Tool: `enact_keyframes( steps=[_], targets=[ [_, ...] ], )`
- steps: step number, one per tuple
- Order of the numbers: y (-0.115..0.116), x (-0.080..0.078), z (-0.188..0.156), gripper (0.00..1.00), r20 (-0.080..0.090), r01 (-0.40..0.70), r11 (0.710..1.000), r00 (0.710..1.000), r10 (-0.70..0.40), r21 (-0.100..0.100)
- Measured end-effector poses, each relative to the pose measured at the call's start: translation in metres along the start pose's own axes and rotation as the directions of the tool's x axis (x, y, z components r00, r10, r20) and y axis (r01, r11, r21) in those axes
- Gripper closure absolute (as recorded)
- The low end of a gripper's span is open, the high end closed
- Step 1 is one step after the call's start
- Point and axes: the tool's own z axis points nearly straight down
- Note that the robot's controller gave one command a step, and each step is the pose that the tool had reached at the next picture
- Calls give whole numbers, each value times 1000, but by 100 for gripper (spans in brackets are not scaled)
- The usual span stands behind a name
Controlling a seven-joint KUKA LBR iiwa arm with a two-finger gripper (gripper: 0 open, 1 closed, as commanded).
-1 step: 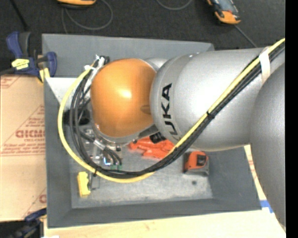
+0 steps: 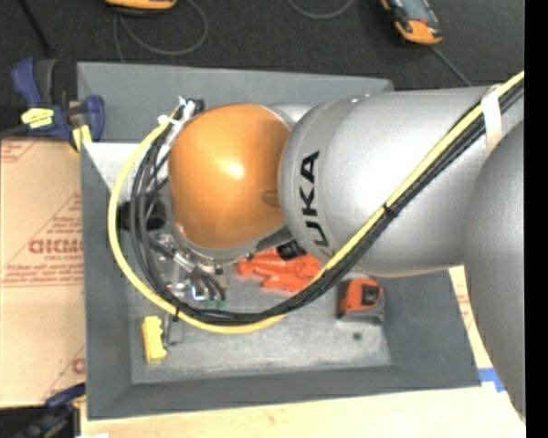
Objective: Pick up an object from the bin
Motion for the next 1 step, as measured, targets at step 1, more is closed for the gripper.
enact_keyframes(
  steps=[1],
  targets=[
    [-4,-11,42,0,5,65,998,998,-65,0]
  ],
)
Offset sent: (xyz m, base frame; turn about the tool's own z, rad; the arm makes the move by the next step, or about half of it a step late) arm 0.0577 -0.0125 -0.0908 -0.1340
